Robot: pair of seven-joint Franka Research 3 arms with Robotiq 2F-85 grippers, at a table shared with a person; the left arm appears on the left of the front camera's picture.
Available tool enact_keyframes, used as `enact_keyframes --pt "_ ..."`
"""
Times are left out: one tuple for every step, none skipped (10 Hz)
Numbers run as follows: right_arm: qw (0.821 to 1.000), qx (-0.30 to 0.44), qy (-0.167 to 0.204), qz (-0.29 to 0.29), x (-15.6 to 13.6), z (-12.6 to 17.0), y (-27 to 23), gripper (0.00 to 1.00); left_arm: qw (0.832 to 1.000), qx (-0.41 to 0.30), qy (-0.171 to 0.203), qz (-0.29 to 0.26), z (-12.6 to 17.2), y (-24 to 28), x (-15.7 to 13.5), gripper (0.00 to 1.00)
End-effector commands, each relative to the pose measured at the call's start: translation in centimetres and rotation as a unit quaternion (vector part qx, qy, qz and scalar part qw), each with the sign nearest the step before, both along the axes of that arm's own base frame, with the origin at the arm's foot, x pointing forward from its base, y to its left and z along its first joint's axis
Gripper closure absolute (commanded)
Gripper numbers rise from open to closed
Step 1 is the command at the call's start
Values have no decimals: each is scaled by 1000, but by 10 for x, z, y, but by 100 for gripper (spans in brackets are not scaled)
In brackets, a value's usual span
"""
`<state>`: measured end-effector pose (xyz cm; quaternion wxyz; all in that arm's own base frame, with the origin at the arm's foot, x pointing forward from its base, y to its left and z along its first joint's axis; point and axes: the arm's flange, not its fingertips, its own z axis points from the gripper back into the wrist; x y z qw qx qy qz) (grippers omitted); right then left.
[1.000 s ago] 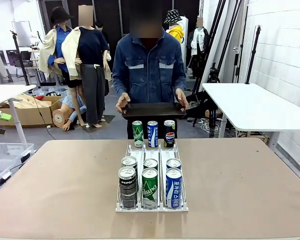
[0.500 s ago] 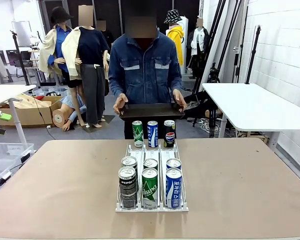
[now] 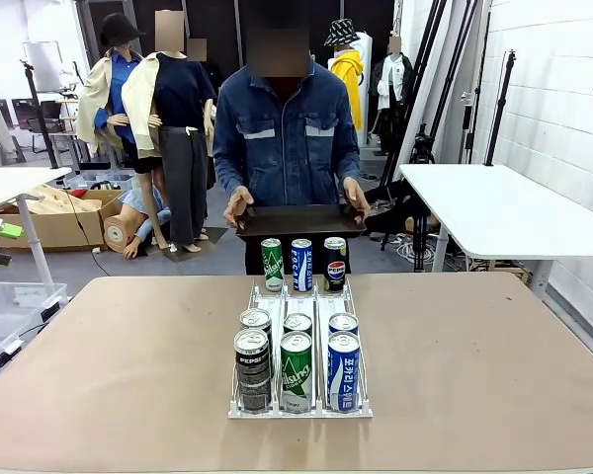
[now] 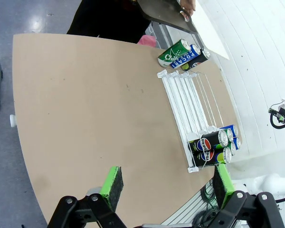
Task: Retrieve and hand over the desired beverage to the person.
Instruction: Pick up a can of the same type that the person held from the Automatic Can Dispenser.
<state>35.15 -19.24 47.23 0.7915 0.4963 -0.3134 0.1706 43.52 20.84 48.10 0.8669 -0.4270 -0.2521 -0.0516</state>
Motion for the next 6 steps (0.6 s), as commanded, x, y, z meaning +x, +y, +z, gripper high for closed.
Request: enact_keyframes --pt "1000 1 -1 5 -1 -2 -1 0 1000 0 -1 0 0 1 -2 0" --pt "1000 1 -1 5 -1 -2 -1 0 1000 0 -1 0 0 1 -2 0" --pt "1000 1 -1 5 -1 -2 -1 0 1000 0 -1 0 0 1 -2 0" --pt "1000 1 -1 5 -1 -2 -1 0 1000 0 -1 0 0 1 -2 0" --pt "1000 1 -1 5 -1 -2 -1 0 1000 0 -1 0 0 1 -2 0" --pt "1000 1 -1 5 -1 -2 -1 0 1000 0 -1 0 0 1 -2 0"
